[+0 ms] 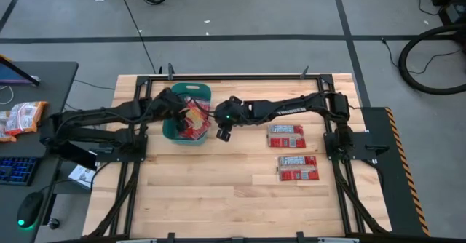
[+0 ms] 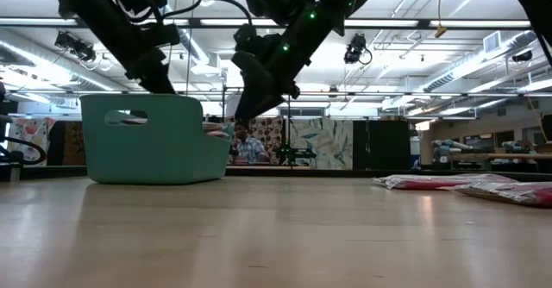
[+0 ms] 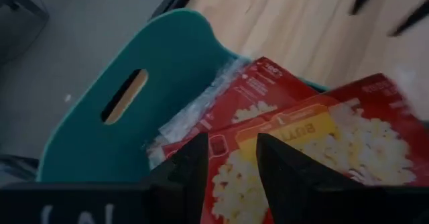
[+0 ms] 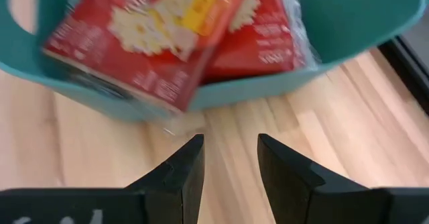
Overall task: Sort popcorn bags into baskets
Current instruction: Put the red popcorn bag into the green bin
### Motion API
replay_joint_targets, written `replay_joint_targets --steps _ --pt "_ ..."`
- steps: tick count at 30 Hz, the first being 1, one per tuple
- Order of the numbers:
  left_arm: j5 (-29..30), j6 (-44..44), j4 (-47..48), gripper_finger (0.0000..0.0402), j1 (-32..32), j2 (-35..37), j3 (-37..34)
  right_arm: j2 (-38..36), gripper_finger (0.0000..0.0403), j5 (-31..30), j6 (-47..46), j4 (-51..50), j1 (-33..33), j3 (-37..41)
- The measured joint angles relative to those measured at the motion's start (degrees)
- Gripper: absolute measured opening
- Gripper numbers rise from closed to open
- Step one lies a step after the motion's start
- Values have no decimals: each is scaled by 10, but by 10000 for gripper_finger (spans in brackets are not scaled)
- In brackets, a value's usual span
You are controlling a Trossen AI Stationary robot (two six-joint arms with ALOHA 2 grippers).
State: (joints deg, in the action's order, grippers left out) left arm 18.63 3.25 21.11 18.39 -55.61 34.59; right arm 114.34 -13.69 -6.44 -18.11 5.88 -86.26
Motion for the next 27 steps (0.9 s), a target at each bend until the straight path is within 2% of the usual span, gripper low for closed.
replay_joint_targets --steps 6,9,11,14,19,23,27 --pt "-39 -53 173 132 0 1 72 0 144 7 33 -29 11 0" --pt "-79 -79 195 132 1 1 75 0 144 -3 58 -10 11 0" --pt "-104 -85 195 132 2 1 69 1 144 -1 75 12 11 0" --pt "-109 -87 192 132 2 -13 56 20 144 4 102 36 11 -1" --pt "-64 -76 172 132 2 -42 42 38 144 -14 112 60 -2 0" --pt "-29 -37 117 132 3 -70 39 46 144 -6 109 91 -8 -1" --pt "-19 11 52 132 10 -94 39 47 144 -2 105 107 -18 -1"
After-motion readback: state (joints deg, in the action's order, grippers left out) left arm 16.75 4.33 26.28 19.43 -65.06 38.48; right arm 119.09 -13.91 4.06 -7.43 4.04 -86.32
